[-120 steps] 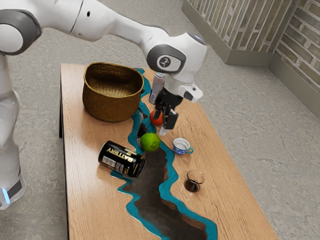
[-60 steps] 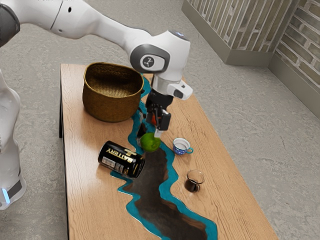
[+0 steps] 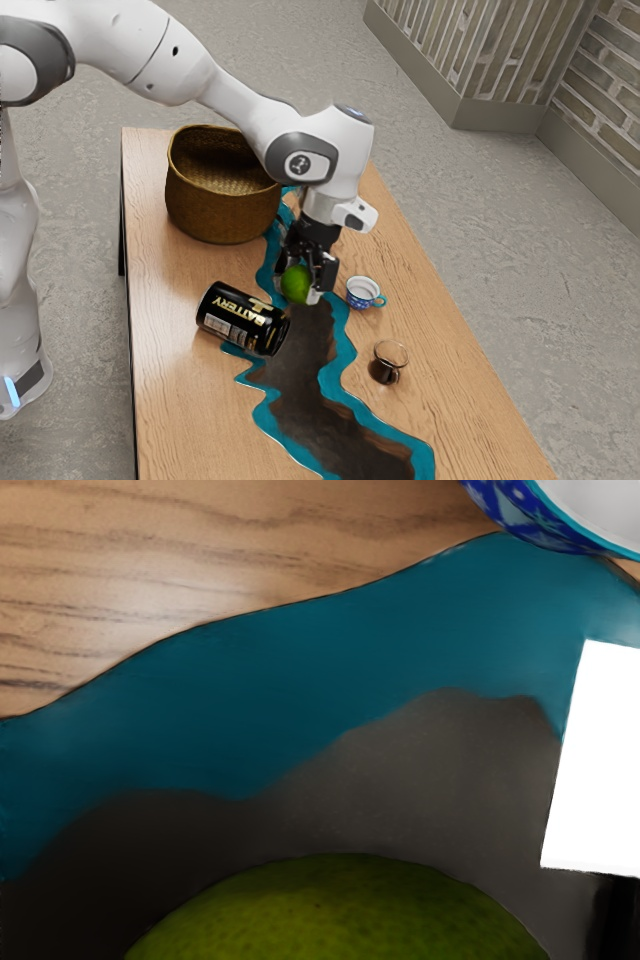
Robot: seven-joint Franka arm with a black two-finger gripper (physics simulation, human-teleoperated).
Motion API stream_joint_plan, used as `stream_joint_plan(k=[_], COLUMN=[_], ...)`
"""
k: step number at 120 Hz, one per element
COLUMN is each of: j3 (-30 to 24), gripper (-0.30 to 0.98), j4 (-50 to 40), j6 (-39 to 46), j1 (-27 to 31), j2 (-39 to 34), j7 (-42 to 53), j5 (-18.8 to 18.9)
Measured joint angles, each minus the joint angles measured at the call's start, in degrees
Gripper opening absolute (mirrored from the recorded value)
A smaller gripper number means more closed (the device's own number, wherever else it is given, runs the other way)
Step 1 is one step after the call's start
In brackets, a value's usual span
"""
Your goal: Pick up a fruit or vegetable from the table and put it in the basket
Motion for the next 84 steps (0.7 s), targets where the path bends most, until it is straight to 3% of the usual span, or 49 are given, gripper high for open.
stream_joint_plan(k=[23,42,49,64,75,84], j3=[0.00,-0.04,-0.13,-0.90,-0.99,-0.98], gripper=[0.70,0.90,0.72,0.46,0.35,0.35], j4=[-0.57,-1.40,-1.31,-1.13,-0.74,2.01], j6=[3.38,4.42,4.49,4.15,2.90,-0.77], j1=[0.04,1.47,1.43,0.14,0.02,0.43], j2=[1.63,1.53,0.92,0.45,-0.75,-2.15], j7=[0.04,0.06,0.05,-0.44,-1.11,-2.25], j5=[-0.82,-1.53,-1.56,-0.93,-0.41,0.78])
